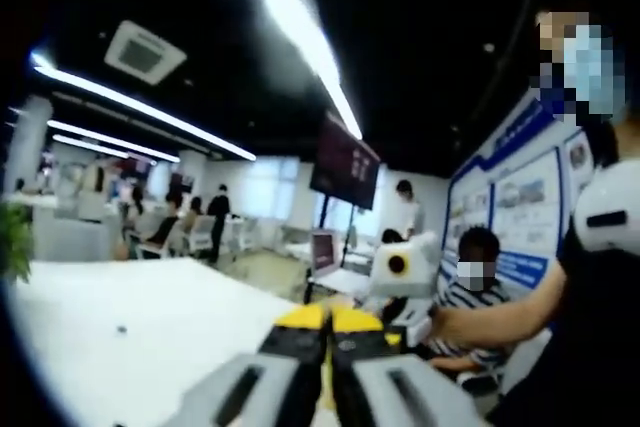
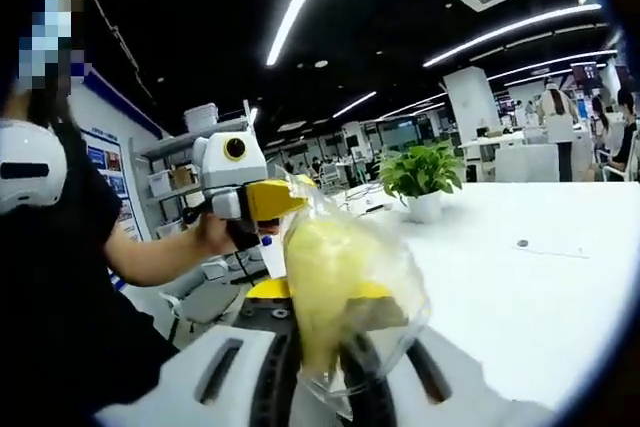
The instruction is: Compare the silicone blocks by pressing each to a similar depth, holding the contact briefly, and releasing to observe deformation and rebound differences across the visible hardness samples.
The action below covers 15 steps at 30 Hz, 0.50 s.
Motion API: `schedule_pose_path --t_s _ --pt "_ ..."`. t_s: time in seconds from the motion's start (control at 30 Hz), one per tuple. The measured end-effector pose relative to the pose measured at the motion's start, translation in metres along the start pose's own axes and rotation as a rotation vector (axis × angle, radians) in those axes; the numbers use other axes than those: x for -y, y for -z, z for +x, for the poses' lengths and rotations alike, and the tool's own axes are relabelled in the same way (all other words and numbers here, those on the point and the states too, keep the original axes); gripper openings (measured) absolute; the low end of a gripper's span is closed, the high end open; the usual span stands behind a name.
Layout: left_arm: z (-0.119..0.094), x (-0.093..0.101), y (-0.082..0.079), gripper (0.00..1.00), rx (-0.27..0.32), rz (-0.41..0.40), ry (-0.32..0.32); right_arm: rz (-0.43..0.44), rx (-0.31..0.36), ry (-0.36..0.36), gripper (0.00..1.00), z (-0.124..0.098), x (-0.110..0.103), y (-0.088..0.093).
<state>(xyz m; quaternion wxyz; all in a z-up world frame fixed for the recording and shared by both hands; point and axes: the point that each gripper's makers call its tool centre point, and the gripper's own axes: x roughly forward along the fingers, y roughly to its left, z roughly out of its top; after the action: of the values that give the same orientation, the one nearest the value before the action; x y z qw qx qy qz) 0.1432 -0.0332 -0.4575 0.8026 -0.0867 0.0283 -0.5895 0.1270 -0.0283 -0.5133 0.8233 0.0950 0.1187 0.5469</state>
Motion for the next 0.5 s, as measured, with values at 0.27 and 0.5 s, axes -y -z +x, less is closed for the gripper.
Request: schedule_pose_path --t_s 0.27,0.5 --pt "-0.004 0.006 -0.002 0.0 -0.006 0.012 0.012 -0.006 -0.011 -0.016 0.05 -0.003 -0.009 -0.001" --pt "-0.007 0.009 -0.002 0.0 -0.007 0.006 0.017 0.001 -0.031 -0.028 0.05 -0.004 -0.013 0.0"
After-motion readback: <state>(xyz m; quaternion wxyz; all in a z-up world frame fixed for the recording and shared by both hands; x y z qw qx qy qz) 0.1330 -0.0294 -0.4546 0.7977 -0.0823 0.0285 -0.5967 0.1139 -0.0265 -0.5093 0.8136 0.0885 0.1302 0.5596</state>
